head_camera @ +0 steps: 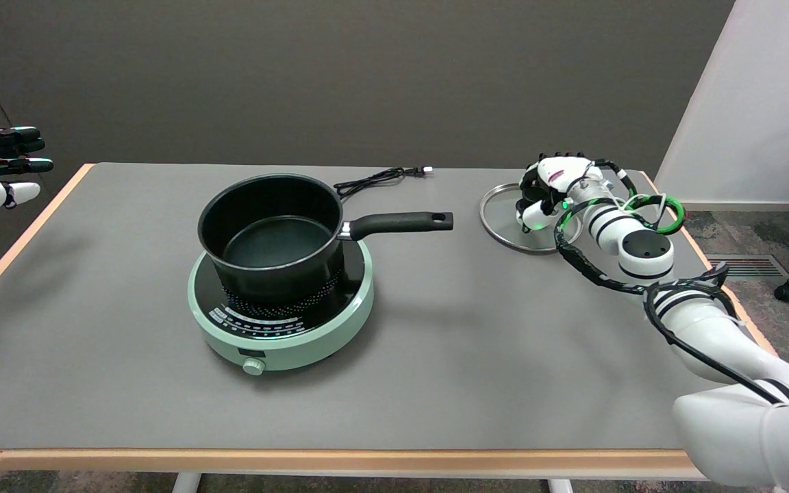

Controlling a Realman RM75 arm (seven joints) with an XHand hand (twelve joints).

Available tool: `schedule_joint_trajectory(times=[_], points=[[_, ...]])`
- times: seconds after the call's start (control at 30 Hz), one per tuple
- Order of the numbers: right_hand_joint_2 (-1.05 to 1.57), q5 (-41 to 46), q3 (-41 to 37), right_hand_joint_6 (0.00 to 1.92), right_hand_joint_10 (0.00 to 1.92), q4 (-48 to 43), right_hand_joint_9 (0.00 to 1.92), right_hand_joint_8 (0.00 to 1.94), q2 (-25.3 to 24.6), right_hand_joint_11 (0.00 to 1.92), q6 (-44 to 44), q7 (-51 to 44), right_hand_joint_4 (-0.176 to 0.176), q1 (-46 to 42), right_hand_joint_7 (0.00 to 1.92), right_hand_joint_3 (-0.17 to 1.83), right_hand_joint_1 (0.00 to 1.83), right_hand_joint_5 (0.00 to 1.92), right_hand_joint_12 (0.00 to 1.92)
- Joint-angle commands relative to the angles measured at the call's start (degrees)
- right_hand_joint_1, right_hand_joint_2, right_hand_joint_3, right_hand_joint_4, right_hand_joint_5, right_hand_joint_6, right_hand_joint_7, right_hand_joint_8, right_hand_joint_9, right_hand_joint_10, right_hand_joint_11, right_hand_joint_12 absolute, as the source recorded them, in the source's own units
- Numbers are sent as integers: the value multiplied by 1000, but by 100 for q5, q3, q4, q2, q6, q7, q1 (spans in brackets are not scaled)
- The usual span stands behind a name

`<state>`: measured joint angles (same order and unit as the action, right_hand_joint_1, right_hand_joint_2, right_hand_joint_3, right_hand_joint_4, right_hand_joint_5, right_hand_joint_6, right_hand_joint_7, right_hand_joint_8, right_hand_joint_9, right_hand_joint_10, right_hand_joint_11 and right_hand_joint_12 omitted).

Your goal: Pick up the pot lid.

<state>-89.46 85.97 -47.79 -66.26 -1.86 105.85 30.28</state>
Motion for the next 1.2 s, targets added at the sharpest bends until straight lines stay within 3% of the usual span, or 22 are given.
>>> schedule_joint_trajectory(times=[0.03, 0.8, 0.83, 0.87, 0.93, 1.07, 1.2], points=[[651, 0, 0, 451, 423, 66, 678, 229, -1, 449, -3, -9, 83, 12, 685, 866, 830, 683, 1201], [766, 0, 16, 582, 593, 6, 784, 338, -1, 518, -3, -9, 96, -20, 850, 871, 926, 726, 1251], [779, 0, 20, 586, 602, 2, 791, 340, -1, 513, -3, -9, 98, -20, 856, 882, 944, 729, 1289], [777, 4, 28, 617, 648, -2, 791, 389, -1, 485, -3, -9, 82, -20, 859, 961, 984, 721, 1417], [794, 16, 40, 636, 704, -6, 788, 460, -1, 414, -11, -9, 87, -20, 863, 1004, 1057, 703, 1671], [921, 28, 40, 662, 825, -18, 776, 512, -1, 330, -55, -9, 105, -32, 865, 859, 1070, 686, 1817], [942, 32, 40, 801, 969, -50, 742, 641, -1, 281, -59, -9, 125, -48, 840, 868, 1099, 647, 1892]])
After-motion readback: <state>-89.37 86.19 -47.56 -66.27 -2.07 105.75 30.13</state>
